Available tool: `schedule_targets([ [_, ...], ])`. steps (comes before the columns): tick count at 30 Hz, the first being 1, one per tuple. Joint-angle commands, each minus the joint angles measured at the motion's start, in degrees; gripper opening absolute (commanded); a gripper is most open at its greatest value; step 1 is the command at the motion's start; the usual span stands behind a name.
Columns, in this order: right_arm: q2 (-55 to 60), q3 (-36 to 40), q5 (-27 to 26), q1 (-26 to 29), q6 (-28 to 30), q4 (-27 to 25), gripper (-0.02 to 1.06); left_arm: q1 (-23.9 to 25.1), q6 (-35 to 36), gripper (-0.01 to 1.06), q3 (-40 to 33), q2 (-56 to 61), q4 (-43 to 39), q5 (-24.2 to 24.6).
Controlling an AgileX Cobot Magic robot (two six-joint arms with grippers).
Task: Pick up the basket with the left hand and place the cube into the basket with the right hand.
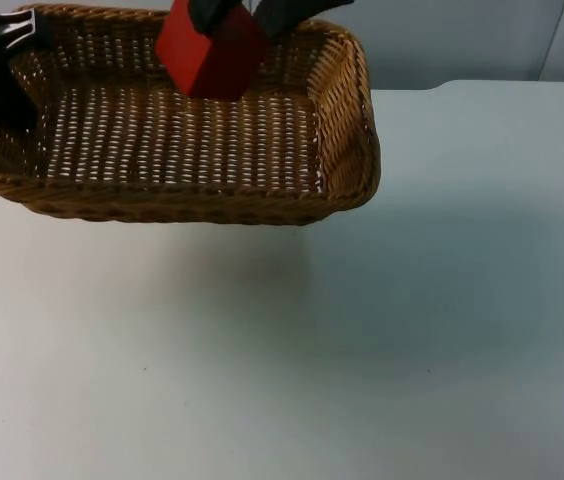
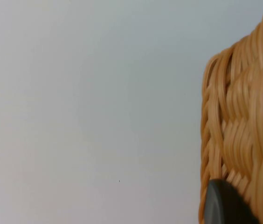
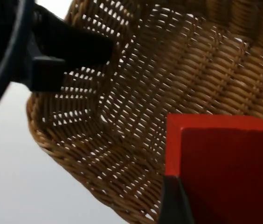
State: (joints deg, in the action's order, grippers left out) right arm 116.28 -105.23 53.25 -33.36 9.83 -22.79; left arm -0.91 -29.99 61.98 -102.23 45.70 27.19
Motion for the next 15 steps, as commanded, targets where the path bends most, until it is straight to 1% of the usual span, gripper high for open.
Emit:
schedule_targets([
  [1, 0.2, -0.42, -0.42, -0.45, -1.13, 1.93, 0.21, 0.0, 0.43, 0.0, -0.01, 0.87, 1.69, -0.5],
  [5, 1.38, -0.42, 0.59, -0.45, -1.12, 2.07, 0.21, 0.0, 0.43, 0.0, -0.01, 0.87, 1.69, -0.5],
  [9, 1.88, -0.42, 0.43, -0.45, -1.12, 2.67, 0.21, 0.0, 0.43, 0.0, -0.01, 0.87, 1.58, -0.5],
  [12, 1.88, -0.42, -0.23, -0.45, -3.08, 6.92, 0.21, 0.0, 0.43, 0.0, -0.01, 0.87, 1.58, -0.5],
  [13, 1.88, -0.42, -0.2, -0.45, -4.21, 9.35, 0.23, 0.0, 0.43, 0.0, -0.01, 0.87, 1.58, -0.5],
  [14, 1.88, -0.42, -0.2, -0.45, -4.21, 9.35, 0.23, 0.0, 0.43, 0.0, -0.01, 0.87, 1.58, -0.5],
  [15, 1.88, -0.42, -0.2, -0.45, -6.23, 12.75, 0.3, 0.0, 0.43, 0.0, -0.01, 0.87, 1.58, -0.5],
])
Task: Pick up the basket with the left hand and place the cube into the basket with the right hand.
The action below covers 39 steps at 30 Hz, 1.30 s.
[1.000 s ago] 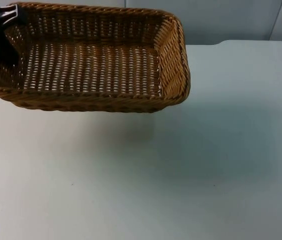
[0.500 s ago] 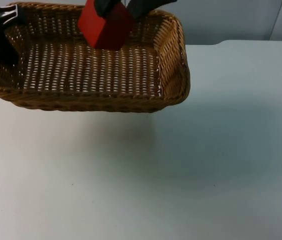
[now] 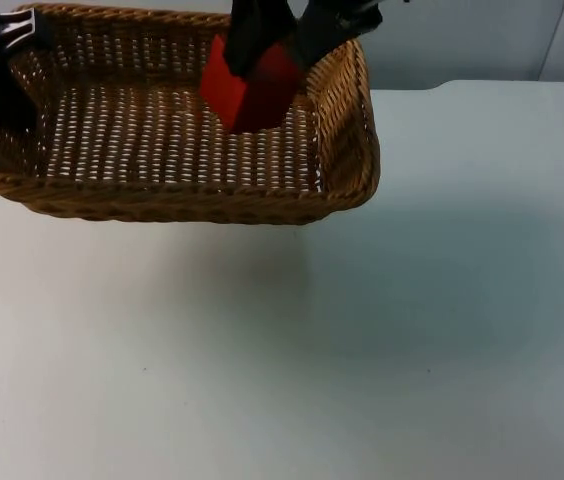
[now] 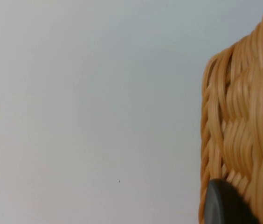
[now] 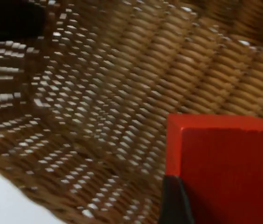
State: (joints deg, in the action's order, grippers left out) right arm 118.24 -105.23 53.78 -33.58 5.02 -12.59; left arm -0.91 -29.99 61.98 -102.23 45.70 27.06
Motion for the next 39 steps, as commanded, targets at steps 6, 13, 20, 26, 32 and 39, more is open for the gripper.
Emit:
schedule_targets([
  [6, -0.08, -0.42, -2.17, -0.23, -6.24, 4.99, 0.71, 0.0, 0.43, 0.0, -0.01, 0.87, 1.58, -0.36],
  [13, -0.08, -0.42, -3.28, -0.23, -6.6, 4.85, 0.7, 0.0, 0.43, 0.0, -0.01, 0.87, 1.58, -0.36],
  [20, -4.47, -1.54, -4.53, 0.03, -10.27, 12.89, 0.68, 0.0, 0.43, 0.0, -0.01, 0.87, 1.58, -0.36],
  [26, -11.57, -1.7, 1.8, 4.65, -23.49, 34.38, 0.62, 0.0, 0.43, 0.0, -0.01, 0.87, 1.58, -0.36],
  [32, -12.51, -1.58, 11.5, 14.58, -24.1, 35.09, 0.33, 0.0, 0.43, 0.0, -0.01, 0.87, 1.58, -0.36],
  [39, -13.08, -1.58, 10.06, 22.39, -16.56, 23.58, 0.0, 0.0, 0.43, 0.0, -0.01, 0.87, 1.58, -0.36],
])
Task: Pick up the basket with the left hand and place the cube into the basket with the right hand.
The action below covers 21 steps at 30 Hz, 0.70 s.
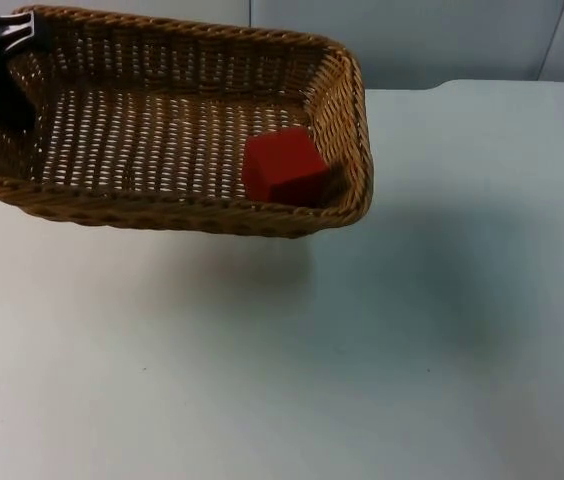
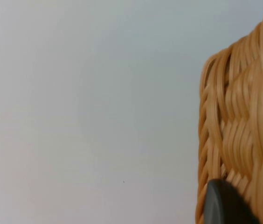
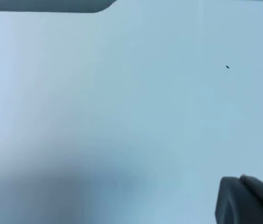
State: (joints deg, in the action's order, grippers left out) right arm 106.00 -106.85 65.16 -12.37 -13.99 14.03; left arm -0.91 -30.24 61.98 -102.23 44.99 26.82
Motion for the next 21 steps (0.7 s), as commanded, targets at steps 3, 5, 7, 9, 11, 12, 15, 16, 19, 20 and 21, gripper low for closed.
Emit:
schedule_targets([
  [3, -0.74, 0.04, -2.32, 1.19, 2.45, -3.35, 0.0, 0.0, 0.67, 0.0, -0.01, 0.87, 2.29, -0.12],
  [5, -0.74, 0.04, -3.24, 1.19, 2.45, -3.44, 0.0, 0.0, 0.67, 0.0, -0.01, 0.87, 2.29, -0.12],
  [7, -0.74, 0.04, -3.53, 1.19, 2.45, -3.44, 0.0, 0.0, 0.67, 0.0, -0.01, 0.87, 2.29, -0.12],
  [9, -0.74, 0.04, -4.08, 1.19, 2.45, -3.34, 0.0, 0.0, 0.67, 0.0, -0.01, 0.87, 2.29, -0.12],
  [11, -0.74, 0.04, -4.23, 1.19, 2.45, -3.34, 0.0, 0.0, 0.67, 0.0, -0.01, 0.87, 2.29, -0.12],
  [12, -0.74, 0.04, -4.23, 1.19, 2.45, -3.34, 0.0, 0.0, 0.67, 0.0, -0.01, 0.87, 2.4, -0.14],
  [15, -0.74, 0.04, -4.23, 1.19, 2.45, -3.34, 0.0, 0.0, 0.67, 0.0, -0.01, 0.87, 2.4, -0.14],
  [16, -0.74, 0.04, -4.23, 1.19, 2.45, -3.34, 0.0, 0.0, 0.67, 0.0, -0.01, 0.87, 2.4, -0.14],
  [19, -0.74, 0.04, -4.23, 1.19, 2.45, -3.34, 0.0, 0.0, 0.67, 0.0, -0.01, 0.87, 2.4, -0.14],
  [20, -0.74, 0.04, -4.23, 1.19, 2.45, -3.34, 0.0, 0.0, 0.67, 0.0, -0.01, 0.87, 2.4, -0.73],
  [21, -0.74, 0.04, -4.23, 1.19, 2.45, -3.34, 0.0, 0.0, 0.67, 0.0, -0.01, 0.87, 2.4, -1.73],
])
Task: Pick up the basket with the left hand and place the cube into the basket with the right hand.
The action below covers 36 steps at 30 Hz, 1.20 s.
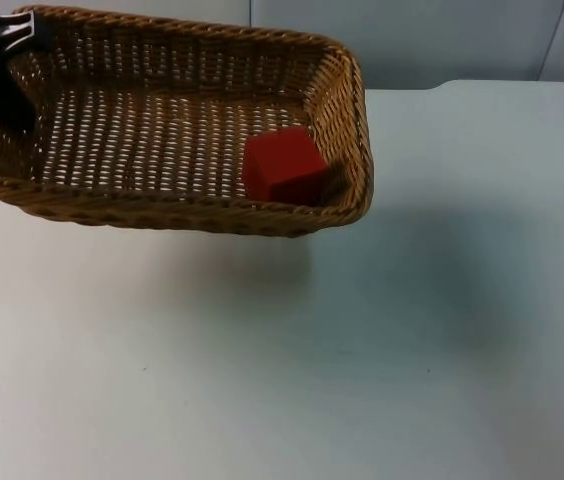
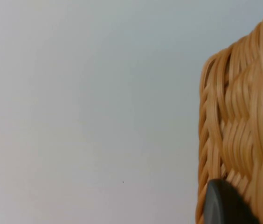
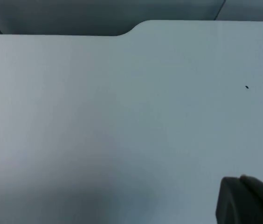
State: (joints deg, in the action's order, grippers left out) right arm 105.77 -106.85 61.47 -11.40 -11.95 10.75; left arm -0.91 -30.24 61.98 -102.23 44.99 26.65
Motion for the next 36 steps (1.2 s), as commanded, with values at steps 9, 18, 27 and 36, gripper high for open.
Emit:
schedule_targets([
  [9, -0.5, 0.04, -0.55, 0.22, 0.41, -0.05, 0.0, -0.12, 0.57, 0.0, 0.09, 0.47, 4.33, -1.82],
  [18, -0.4, 0.04, 0.0, 0.22, 0.41, -0.05, 0.0, -0.25, -6.8, 0.0, 2.17, -7.68, 8.71, 13.61],
  [27, -0.4, 0.04, 0.2, 0.22, 0.41, -0.16, 0.0, -0.25, -18.1, 0.04, 2.17, -8.42, 20.75, 13.6],
  [36, -0.4, 0.04, 0.2, 0.22, 0.41, -0.16, 0.0, -0.25, -18.69, 0.7, 2.17, -8.87, 22.69, 11.17],
])
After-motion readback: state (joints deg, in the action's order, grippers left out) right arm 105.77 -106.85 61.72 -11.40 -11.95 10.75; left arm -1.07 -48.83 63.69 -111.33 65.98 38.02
